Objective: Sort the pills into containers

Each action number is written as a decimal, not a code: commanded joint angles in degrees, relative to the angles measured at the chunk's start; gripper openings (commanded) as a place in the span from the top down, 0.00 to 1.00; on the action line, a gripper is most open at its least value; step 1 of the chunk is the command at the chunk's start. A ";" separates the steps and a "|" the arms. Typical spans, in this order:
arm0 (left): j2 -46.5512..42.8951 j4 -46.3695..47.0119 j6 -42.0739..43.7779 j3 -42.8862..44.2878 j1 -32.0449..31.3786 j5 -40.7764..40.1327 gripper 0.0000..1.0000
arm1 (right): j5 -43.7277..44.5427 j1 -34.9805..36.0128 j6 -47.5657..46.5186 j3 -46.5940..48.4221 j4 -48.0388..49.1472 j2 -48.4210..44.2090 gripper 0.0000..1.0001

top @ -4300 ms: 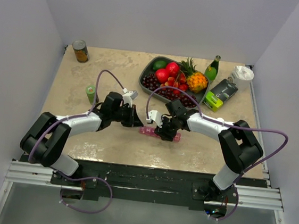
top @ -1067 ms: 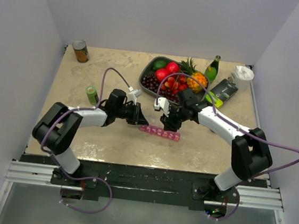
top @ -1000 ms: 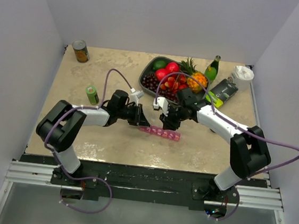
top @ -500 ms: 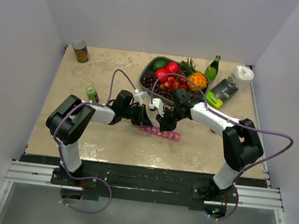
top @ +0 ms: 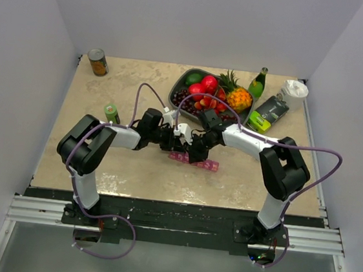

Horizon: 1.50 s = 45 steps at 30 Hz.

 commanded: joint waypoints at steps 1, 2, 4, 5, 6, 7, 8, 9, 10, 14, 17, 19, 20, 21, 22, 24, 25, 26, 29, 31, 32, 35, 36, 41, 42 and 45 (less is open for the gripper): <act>1.80 -3.63 2.72 -0.06 -0.05 -3.53 0.92 | 6.69 0.57 0.92 0.36 -0.09 3.33 0.87; 1.97 -3.45 2.72 -0.15 -0.05 -3.44 0.92 | 6.61 0.57 0.83 0.45 -0.18 3.15 0.87; 1.89 -3.45 2.72 -0.24 -0.05 -3.27 0.92 | 5.56 0.57 0.48 0.89 -0.88 2.63 0.87; 1.89 -3.28 2.72 -0.24 -0.05 -3.26 0.92 | 4.86 0.57 0.13 1.24 -1.32 1.84 0.87; 1.71 -3.19 2.72 -0.24 -0.05 -3.26 0.92 | 4.15 0.57 -0.13 1.94 -2.28 1.23 0.87; 1.45 -3.19 2.64 -0.24 -0.05 -3.09 0.92 | 2.32 0.66 -1.01 2.38 -2.99 0.61 0.86; 1.27 -3.01 2.55 -0.15 -0.05 -3.00 0.92 | 1.43 0.57 -1.54 2.99 -3.86 -0.96 0.86; 1.01 -2.93 2.37 -0.07 -0.05 -2.83 0.91 | 0.46 0.57 -2.06 4.22 -5.70 -1.76 0.85; 0.14 -2.66 2.20 -0.15 -0.05 -2.48 0.90 | -0.42 0.40 -2.94 4.84 -6.41 -2.81 0.84; -3.55 0.14 -0.08 0.20 -0.05 -1.16 0.79 | -0.60 -0.57 -3.74 7.83 -9.14 -7.12 0.75; -8.56 1.47 -0.97 0.63 0.03 -0.89 0.63 | 0.45 -2.84 -3.21 9.15 -9.67 -10.55 0.64; -13.37 0.07 0.34 1.42 0.03 -2.81 0.55 | 1.94 -3.82 -2.69 9.94 -9.94 -13.71 0.53; -15.23 -1.85 2.00 2.30 0.03 -3.69 0.50 | 2.73 -4.95 -2.34 10.12 -10.02 -15.20 0.48; -17.25 -2.48 2.89 2.39 0.21 -4.57 0.48 | 3.78 -5.66 -1.98 10.12 -9.41 -16.70 0.35; -21.62 -3.18 3.86 2.48 0.30 -7.11 0.45 | 4.14 -6.36 -0.85 9.95 -8.89 -20.71 0.27; -26.39 -6.78 7.89 2.83 0.65 -10.71 0.39 | 6.24 -8.91 0.82 9.68 -6.35 -25.04 0.13; -31.55 -8.01 9.56 2.75 0.65 -14.91 0.36 | 6.60 -9.96 2.22 9.59 -5.55 -29.06 0.01; -34.12 -9.94 12.97 2.75 0.74 -16.87 0.32 | 6.87 -11.72 2.67 9.42 -4.76 -31.36 0.01; -44.14 -13.37 17.91 2.83 1.26 -21.89 0.12 | 11.68 -13.49 10.65 10.72 -1.59 -36.21 0.01; -50.37 -15.05 19.42 2.83 1.61 -24.78 0.01 | 20.00 -13.58 20.36 13.72 -1.15 -36.92 0.01; -52.15 -16.88 20.73 3.18 1.70 -25.67 0.01 | 21.97 -14.19 22.95 14.16 -0.62 -38.14 0.01; -56.81 -22.48 23.37 4.41 1.79 -26.90 0.01 | 22.87 -16.73 30.00 15.21 -0.27 -40.00 0.01; -57.52 -24.00 23.81 4.85 1.88 -26.99 0.01 | 22.95 -17.27 31.14 15.83 -0.09 -40.87 0.01; -60.69 -29.02 23.73 6.35 1.79 -26.91 0.01 | 24.11 -20.43 34.23 17.06 -0.09 -42.99 0.01; -61.04 -29.20 23.73 6.35 1.79 -26.91 0.01 | 23.84 -20.52 33.45 17.15 -0.35 -43.08 0.01; -61.92 -29.73 23.82 6.26 1.79 -27.34 0.01 | 20.42 -21.75 31.86 16.80 -0.79 -43.87 0.01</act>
